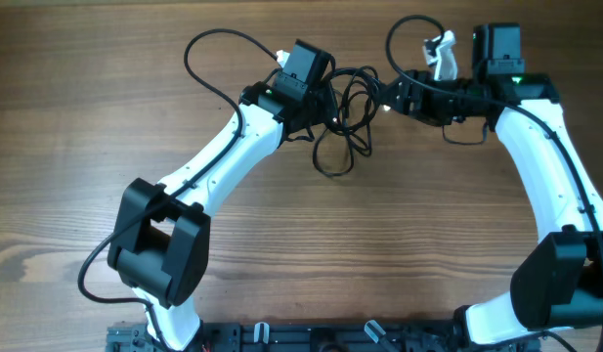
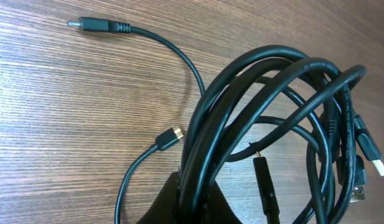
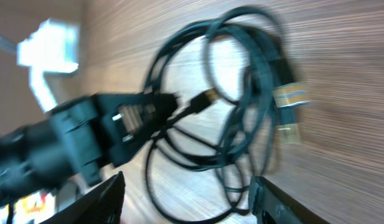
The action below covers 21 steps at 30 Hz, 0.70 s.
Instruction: Untangle cables
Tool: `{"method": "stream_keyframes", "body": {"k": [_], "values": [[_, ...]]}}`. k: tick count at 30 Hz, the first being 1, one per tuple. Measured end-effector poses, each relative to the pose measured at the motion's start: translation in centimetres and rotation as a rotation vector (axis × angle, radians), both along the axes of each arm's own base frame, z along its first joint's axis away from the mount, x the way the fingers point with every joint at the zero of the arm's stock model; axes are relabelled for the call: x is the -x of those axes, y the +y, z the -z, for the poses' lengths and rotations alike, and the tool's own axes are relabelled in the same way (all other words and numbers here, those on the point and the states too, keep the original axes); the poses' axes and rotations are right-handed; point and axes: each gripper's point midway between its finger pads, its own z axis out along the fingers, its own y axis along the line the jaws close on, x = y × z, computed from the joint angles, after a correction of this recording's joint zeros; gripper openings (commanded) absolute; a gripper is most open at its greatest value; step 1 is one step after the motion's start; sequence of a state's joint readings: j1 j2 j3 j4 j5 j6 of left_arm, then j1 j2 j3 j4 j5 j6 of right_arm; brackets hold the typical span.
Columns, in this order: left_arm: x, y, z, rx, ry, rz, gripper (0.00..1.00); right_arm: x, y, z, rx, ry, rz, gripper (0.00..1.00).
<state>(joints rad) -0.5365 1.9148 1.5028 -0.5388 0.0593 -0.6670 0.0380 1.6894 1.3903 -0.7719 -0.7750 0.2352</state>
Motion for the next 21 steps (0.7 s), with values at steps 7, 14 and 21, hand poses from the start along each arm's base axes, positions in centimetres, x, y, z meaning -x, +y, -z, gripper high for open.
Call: {"method": "stream_keyframes", "body": {"k": [7, 14, 21], "values": [[1.3, -1.3, -1.3, 0.285, 0.159, 0.103, 0.04, 2.5, 5.5, -0.4, 0.024, -0.173, -0.302, 0.49], [1.1, 0.2, -3.4, 0.493, 0.242, 0.152, 0.04, 3.7, 6.9, -2.0, -0.072, -0.291, -0.443, 0.49], [0.9, -0.3, -4.0, 0.516, 0.223, 0.173, 0.04, 5.9, 10.2, -2.1, -0.096, -0.321, -0.568, 0.2]]}}
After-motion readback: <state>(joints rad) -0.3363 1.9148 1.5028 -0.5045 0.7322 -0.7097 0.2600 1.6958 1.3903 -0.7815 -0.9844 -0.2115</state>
